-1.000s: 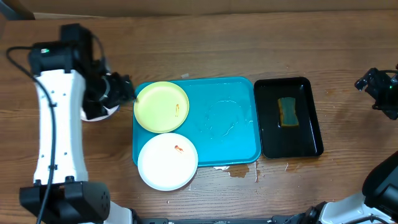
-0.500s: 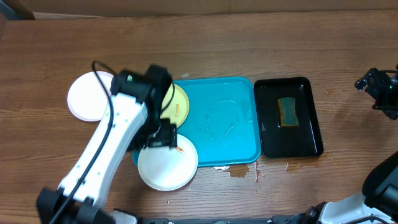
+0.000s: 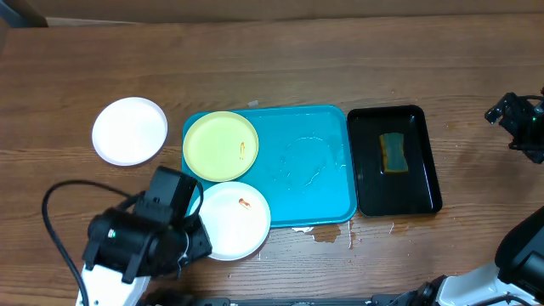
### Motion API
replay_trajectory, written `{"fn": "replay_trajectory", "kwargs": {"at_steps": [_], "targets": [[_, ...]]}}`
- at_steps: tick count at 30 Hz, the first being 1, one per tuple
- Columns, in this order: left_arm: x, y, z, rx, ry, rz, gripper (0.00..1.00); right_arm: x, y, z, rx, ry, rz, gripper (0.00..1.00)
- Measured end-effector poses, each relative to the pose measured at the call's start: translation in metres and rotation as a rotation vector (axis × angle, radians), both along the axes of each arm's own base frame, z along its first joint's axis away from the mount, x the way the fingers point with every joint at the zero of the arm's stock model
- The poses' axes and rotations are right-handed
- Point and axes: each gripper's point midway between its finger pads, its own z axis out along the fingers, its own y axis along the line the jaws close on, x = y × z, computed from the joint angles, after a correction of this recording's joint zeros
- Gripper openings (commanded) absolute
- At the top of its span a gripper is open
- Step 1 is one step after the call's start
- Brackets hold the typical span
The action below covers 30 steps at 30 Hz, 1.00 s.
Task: Clean dirty plates on tray and stack at the side
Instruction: 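Move left gripper toward the lower white plate on the tray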
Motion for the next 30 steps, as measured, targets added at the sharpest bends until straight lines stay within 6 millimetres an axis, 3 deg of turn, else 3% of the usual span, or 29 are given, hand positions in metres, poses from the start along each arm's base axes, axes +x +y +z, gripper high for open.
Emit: {"fn": "replay_trajectory", "kwargs": {"at_steps": [5, 7, 11, 21, 27, 30], "targets": [[-0.013, -0.007, -0.032, -0.039, 0.097, 0.031, 0.64, 0.0, 0.0, 0.0, 0.0, 0.0, 0.0, 1.0], [-0.021, -0.009, -0.047, -0.045, 0.152, 0.037, 0.65, 0.0, 0.0, 0.0, 0.0, -0.001, 0.001, 1.0], [-0.027, -0.012, -0.071, -0.049, 0.218, 0.049, 0.64, 0.0, 0.0, 0.0, 0.0, 0.0, 0.0, 1.0], [-0.004, -0.02, -0.104, -0.041, 0.243, 0.087, 0.64, 0.0, 0.0, 0.0, 0.0, 0.0, -0.001, 1.0], [0.005, -0.022, -0.119, -0.031, 0.272, 0.114, 0.52, 0.0, 0.0, 0.0, 0.0, 0.0, 0.0, 1.0], [0.007, -0.019, -0.123, -0.026, 0.294, 0.139, 0.5, 0.0, 0.0, 0.0, 0.0, 0.0, 0.001, 1.0]]}}
